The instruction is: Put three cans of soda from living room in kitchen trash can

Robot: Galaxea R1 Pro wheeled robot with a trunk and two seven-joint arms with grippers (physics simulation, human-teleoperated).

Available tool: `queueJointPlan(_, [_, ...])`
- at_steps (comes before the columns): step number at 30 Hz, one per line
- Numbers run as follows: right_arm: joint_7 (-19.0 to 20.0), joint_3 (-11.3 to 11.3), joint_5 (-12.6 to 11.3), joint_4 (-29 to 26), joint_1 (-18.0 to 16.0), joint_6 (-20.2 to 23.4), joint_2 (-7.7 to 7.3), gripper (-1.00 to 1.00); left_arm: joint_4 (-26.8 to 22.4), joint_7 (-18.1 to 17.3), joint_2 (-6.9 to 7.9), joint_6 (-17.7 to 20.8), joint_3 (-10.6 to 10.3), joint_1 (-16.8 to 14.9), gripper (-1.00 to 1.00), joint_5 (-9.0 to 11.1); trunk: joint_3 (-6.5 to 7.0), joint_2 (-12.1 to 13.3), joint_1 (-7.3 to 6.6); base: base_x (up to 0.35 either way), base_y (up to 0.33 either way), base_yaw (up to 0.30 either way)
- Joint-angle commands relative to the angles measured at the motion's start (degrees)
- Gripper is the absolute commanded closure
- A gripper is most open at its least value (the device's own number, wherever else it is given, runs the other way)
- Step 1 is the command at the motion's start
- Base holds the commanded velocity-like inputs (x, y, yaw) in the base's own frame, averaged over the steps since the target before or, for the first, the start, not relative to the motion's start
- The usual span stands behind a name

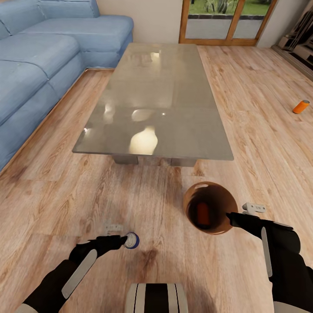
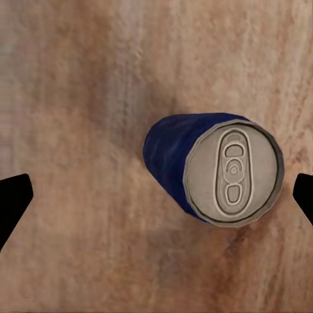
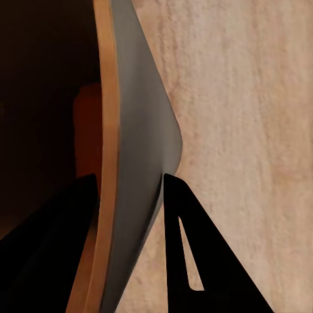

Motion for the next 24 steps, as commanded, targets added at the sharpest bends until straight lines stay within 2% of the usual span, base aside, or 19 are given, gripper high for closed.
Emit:
queueJointPlan(1, [0.1,0.0,-1.0,0.0,0.0,0.2,0.0,1.0,0.0,0.1,-0.13,0.0,0.0,-0.1,-1.0,0.0,0.0,0.0,-0.01,0.0,0.0,0.0])
queueJointPlan(3, [0.1,0.0,-1.0,0.0,0.0,0.1,0.0,1.0,0.1,0.2,-1.35,0.1,0.0,-0.2,-1.0,0.0,0.0,0.0,-0.01,0.0,0.0,0.0])
queueJointPlan(4, [0.1,0.1,-1.0,0.0,0.0,0.2,0.03,1.0,0.4,0.2,-2.5,0.1,0.0,-0.4,-1.0,-0.2,0.0,0.0,-0.01,0.0,0.0,0.0])
queueJointPlan(7, [0.1,0.1,-1.0,0.0,0.0,0.2,0.05,1.0,0.7,0.3,-4.04,0.0,0.0,-0.8,-1.0,-1.5,0.0,0.0,-0.01,0.0,0.0,0.0])
queueJointPlan(10, [0.1,0.2,-1.0,0.0,0.0,0.2,0.06,1.0,1.4,0.3,-4.83,-0.3,0.1,-1.1,-1.0,-2.4,0.0,0.0,-0.01,0.0,0.0,0.0])
queueJointPlan(13, [0.1,0.3,-1.0,0.0,0.0,0.1,0.06,1.0,3.1,1.2,-7.1,-0.6,0.1,-1.6,-1.0,-2.9,0.0,0.0,-0.01,0.0,0.0,0.0])
queueJointPlan(18, [0.1,0.3,-1.0,0.0,0.0,0.1,0.06,1.0,5.0,5.0,-8.21,-0.8,0.1,-3.3,-1.0,-3.0,0.0,0.0,-0.01,0.0,0.0,0.0])
queueJointPlan(24, [0.1,0.3,-1.0,0.0,0.0,0.1,0.13,1.0,6.7,6.1,-8.56,-0.9,0.2,-4.3,-1.0,-3.0,0.0,0.0,-0.01,0.0,0.0,0.0])
